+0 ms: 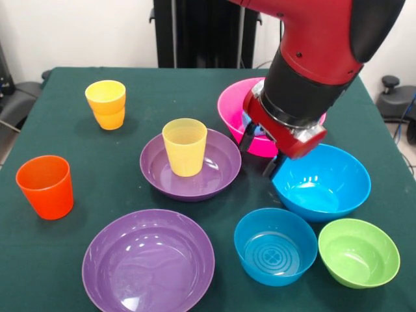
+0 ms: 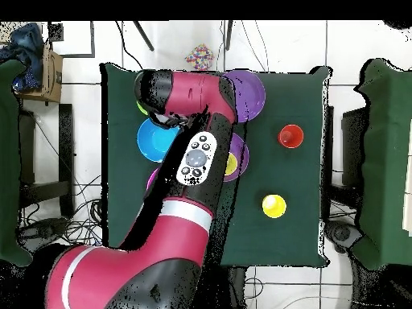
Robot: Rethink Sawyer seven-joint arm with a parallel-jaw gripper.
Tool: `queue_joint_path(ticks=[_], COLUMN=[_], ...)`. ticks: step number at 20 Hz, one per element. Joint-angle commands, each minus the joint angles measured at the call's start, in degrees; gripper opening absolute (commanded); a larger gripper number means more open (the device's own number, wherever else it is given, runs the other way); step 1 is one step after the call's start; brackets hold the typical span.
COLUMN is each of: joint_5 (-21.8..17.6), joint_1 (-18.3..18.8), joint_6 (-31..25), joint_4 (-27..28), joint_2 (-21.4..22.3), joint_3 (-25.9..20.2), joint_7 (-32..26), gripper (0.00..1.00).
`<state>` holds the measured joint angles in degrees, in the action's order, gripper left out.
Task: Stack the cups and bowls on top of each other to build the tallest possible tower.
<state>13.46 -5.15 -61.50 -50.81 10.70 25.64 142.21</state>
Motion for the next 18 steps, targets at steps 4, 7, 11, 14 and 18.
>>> queue_joint_path(ticks=[4,7,11,14,18], joint_5=[1.0,1.0,1.5,3.1,4.5], joint_1=[-1.8,-1.9,-1.5,-0.9,-0.8], joint_6=[-10.2,-11.8,-9.1,-2.7,2.9], joint_4=[0.2,0.4,0.0,-1.8,-3.1], joint_2=[5.6,6.4,5.6,4.9,3.7], joint_3=[-2.2,-2.0,-3.2,-5.4,-6.7], joint_7=[8.4,8.8,9.0,9.1,8.6], gripper=[1.0,1.0,1.0,1.0,1.0])
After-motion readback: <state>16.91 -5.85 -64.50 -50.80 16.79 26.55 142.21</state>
